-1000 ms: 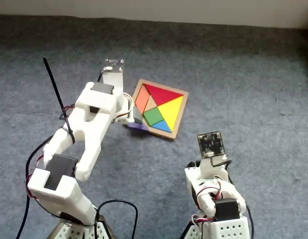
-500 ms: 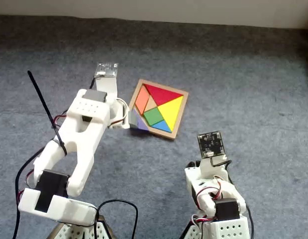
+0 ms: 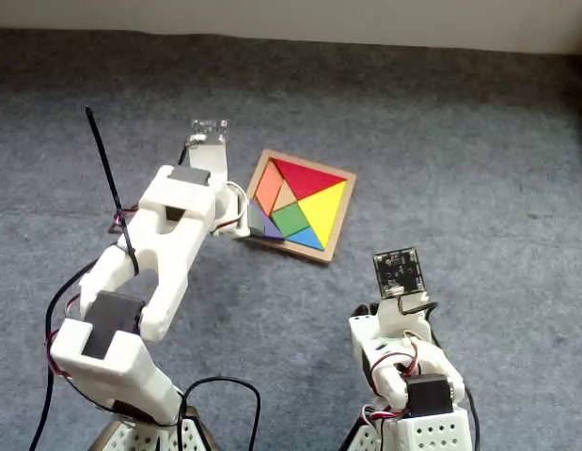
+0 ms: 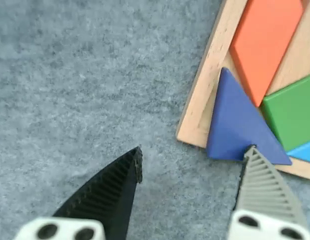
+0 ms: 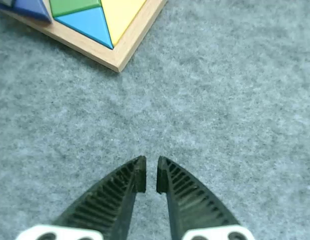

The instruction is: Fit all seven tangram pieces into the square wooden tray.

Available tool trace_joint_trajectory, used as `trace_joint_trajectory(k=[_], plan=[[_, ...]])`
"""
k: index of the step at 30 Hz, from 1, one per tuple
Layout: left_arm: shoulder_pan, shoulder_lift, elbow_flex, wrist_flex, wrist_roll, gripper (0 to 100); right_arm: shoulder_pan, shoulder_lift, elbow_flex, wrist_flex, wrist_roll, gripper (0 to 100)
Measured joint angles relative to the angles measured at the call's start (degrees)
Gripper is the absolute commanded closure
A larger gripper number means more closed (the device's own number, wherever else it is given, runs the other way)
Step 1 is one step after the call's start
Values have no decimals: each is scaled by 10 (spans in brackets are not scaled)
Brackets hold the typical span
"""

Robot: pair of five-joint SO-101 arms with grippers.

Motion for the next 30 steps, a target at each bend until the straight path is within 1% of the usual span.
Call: trace_joint_trajectory(k=[7,18,21,24,28,30], plan=[[1,55,-69,5,1,691,0,0,0,0,0,943],[0,59,-77,30,1,692,0,0,0,0,0,943],[0,59,-77,47,1,740,0,0,0,0,0,943],[0,38,-75,62,0,800,0,0,0,0,0,943],[-9,-35,-23,60,0,811,0,0,0,0,0,943],[-21,-85,23,40,0,811,0,0,0,0,0,943]])
